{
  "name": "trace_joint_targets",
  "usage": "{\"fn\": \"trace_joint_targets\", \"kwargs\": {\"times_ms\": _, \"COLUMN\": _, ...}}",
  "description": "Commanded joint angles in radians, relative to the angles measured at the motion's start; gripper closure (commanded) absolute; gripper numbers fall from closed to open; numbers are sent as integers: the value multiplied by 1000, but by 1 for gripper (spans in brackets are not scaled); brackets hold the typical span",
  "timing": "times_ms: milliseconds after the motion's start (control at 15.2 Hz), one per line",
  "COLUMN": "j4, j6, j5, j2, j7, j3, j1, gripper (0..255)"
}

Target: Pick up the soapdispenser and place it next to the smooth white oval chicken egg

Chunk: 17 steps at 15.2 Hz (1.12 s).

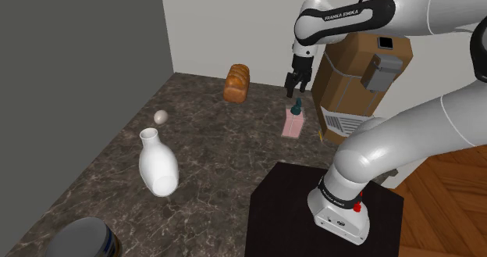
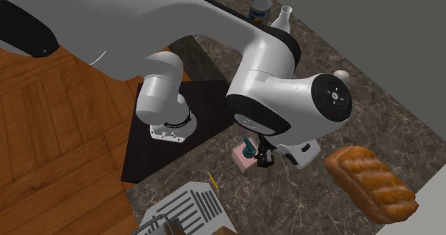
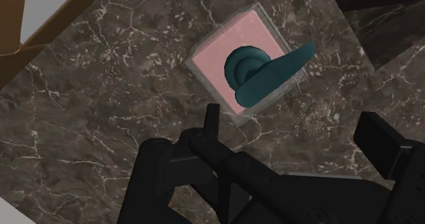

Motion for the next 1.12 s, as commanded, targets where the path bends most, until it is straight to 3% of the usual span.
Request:
{"fn": "trace_joint_targets", "kwargs": {"times_ms": 0, "j4": 6, "j6": 25, "j5": -14, "j2": 40, "j7": -22, "j3": -28, "j1": -12, "gripper": 0}}
{"fn": "trace_joint_targets", "kwargs": {"times_ms": 528, "j4": -82, "j6": 134, "j5": -23, "j2": 62, "j7": -23, "j3": -42, "j1": -15, "gripper": 0}}
{"fn": "trace_joint_targets", "kwargs": {"times_ms": 990, "j4": -82, "j6": 133, "j5": -23, "j2": 62, "j7": -23, "j3": -42, "j1": -15, "gripper": 0}}
{"fn": "trace_joint_targets", "kwargs": {"times_ms": 1056, "j4": -82, "j6": 133, "j5": -23, "j2": 62, "j7": -23, "j3": -42, "j1": -15, "gripper": 255}}
